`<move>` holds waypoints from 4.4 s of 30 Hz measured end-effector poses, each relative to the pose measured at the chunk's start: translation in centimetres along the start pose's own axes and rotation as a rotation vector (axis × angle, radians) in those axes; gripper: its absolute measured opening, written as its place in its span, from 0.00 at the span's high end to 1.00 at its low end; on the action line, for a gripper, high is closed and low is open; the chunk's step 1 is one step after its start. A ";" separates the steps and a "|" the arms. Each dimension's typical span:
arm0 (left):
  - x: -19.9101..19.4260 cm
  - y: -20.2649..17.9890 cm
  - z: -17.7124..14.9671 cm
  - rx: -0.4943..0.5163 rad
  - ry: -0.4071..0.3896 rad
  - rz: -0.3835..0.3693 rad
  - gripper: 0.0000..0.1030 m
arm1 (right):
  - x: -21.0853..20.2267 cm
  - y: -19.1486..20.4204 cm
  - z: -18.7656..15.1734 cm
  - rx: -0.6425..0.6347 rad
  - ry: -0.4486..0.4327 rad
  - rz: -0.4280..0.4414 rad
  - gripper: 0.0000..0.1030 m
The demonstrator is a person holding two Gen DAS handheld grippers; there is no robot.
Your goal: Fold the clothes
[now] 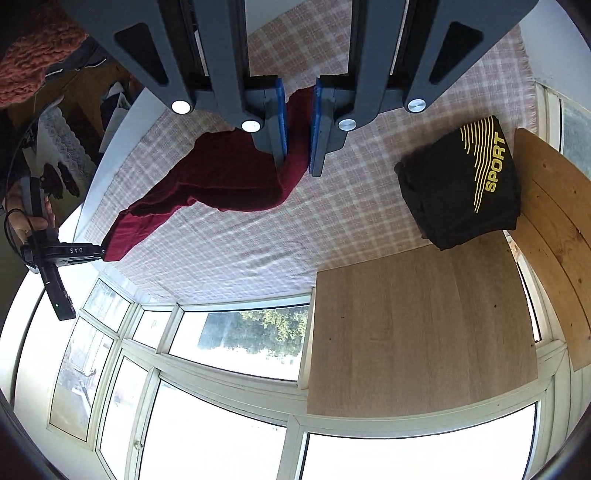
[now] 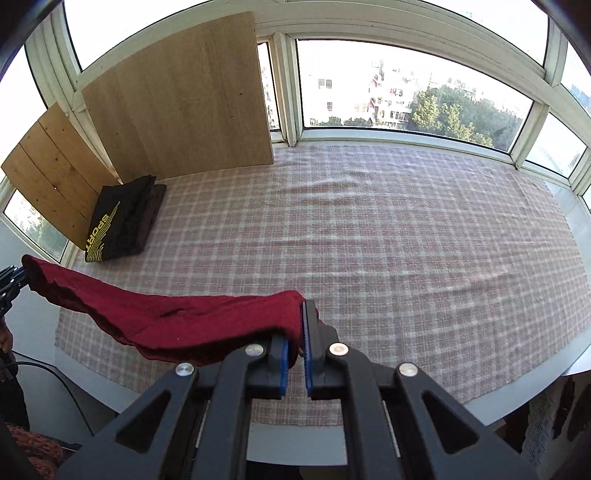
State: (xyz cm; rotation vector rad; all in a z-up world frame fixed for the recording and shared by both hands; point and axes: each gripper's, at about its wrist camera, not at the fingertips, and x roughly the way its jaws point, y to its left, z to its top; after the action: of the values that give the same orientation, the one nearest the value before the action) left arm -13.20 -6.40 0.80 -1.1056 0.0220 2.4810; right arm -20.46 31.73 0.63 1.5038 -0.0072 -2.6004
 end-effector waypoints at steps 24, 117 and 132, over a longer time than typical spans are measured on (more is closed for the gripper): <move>25.6 11.7 4.2 -0.094 0.184 0.221 0.68 | 31.4 -7.5 11.9 -0.040 0.259 0.003 0.49; 21.3 6.2 -9.3 -0.263 0.409 0.107 0.54 | 23.2 -7.4 -5.1 -0.090 0.255 -0.050 0.44; 21.1 6.9 -10.0 -0.229 0.411 0.122 0.99 | 22.9 -8.8 -5.4 -0.027 0.249 -0.004 0.44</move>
State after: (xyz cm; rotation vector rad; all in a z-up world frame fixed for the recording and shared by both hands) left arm -21.27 -6.67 -22.16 -1.7435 -0.0781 2.3570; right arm -28.09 38.02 -22.45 1.8063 0.0569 -2.3872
